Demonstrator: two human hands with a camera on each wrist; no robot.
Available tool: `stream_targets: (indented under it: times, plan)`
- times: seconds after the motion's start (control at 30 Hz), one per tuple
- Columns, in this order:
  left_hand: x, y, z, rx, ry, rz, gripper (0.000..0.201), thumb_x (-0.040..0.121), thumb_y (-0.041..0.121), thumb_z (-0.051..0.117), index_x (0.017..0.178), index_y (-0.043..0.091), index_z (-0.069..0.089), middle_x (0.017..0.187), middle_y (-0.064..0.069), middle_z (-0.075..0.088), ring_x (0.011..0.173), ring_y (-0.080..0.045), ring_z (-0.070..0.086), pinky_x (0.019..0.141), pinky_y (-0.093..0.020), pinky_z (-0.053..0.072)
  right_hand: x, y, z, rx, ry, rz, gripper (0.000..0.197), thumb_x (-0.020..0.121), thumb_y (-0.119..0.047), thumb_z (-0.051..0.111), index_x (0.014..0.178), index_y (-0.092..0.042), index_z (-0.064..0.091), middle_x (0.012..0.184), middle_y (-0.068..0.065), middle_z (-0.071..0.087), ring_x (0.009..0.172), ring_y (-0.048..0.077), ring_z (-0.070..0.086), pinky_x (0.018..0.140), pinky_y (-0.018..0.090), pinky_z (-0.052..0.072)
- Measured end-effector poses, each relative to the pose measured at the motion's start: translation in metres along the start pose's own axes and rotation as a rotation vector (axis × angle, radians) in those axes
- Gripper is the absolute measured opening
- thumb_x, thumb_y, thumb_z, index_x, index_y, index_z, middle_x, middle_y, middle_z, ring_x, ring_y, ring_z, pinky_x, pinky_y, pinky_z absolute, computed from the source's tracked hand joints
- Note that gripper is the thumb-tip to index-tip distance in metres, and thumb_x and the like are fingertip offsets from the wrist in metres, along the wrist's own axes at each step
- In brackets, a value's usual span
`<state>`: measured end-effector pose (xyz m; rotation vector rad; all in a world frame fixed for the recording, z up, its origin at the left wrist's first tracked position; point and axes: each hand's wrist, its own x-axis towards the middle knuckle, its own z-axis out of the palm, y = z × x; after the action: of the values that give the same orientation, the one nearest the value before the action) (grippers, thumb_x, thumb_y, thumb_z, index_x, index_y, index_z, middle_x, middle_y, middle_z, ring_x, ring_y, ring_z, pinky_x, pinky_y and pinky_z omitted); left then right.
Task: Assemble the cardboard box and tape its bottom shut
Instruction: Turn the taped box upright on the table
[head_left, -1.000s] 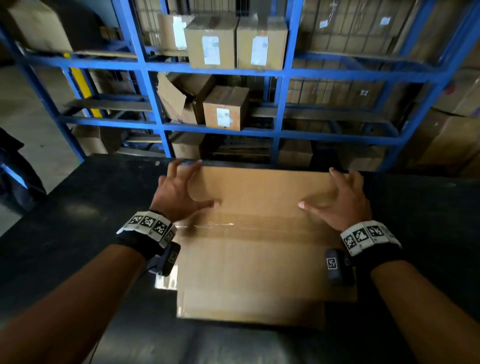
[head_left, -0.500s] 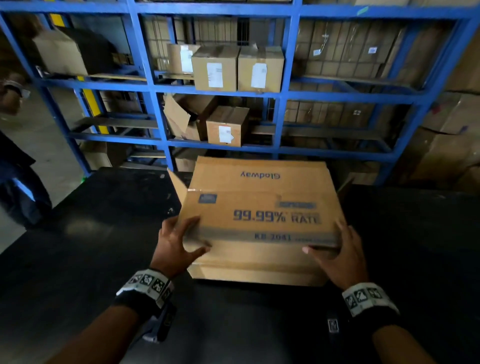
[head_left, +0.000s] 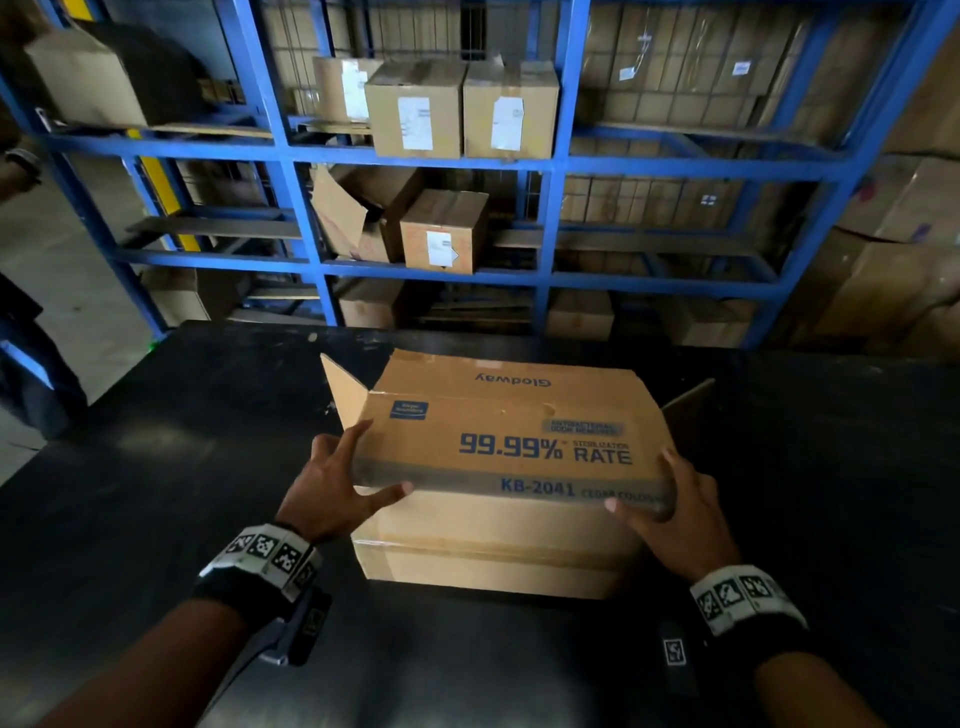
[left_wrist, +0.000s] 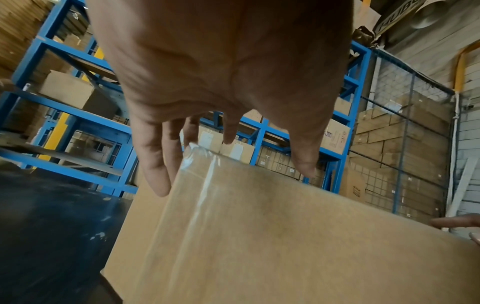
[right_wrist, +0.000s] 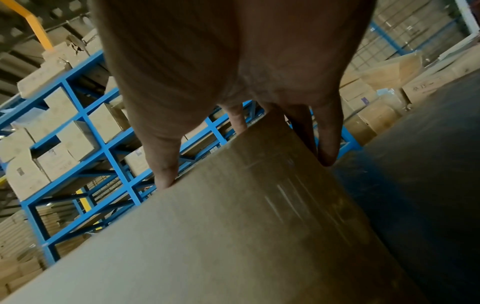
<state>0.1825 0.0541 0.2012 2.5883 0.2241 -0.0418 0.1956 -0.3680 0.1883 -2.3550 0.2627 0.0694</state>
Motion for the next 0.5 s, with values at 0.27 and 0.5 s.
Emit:
stream_targets:
  times: [0.27,0.5]
  plan:
    - [0.055,0.004,-0.022,0.037,-0.023,0.015,0.115,0.058,0.087,0.071,0.154,0.038,0.029,0.155,-0.005,0.025,0.124,-0.033,0.059,0.106,-0.052,0.051,0.047,-0.021,-0.031,-0.173,-0.035,-0.030,0.112,0.064,-0.065,0.082,0.154,-0.033,0.023,0.160,0.006,0.023,0.141,0.032,0.041,0.110,0.049,0.039]
    - [0.123,0.028,-0.035,0.208,-0.250,-0.052,0.143,0.043,0.090,0.075,0.161,0.031,0.021,0.166,-0.007,0.027,0.146,-0.034,0.041,0.120,-0.051,0.036,0.112,-0.056,-0.052,-0.426,-0.263,-0.100,0.120,0.067,-0.065,0.081,0.160,-0.022,0.018,0.166,0.005,0.019,0.150,0.027,0.027,0.121,0.044,0.028]
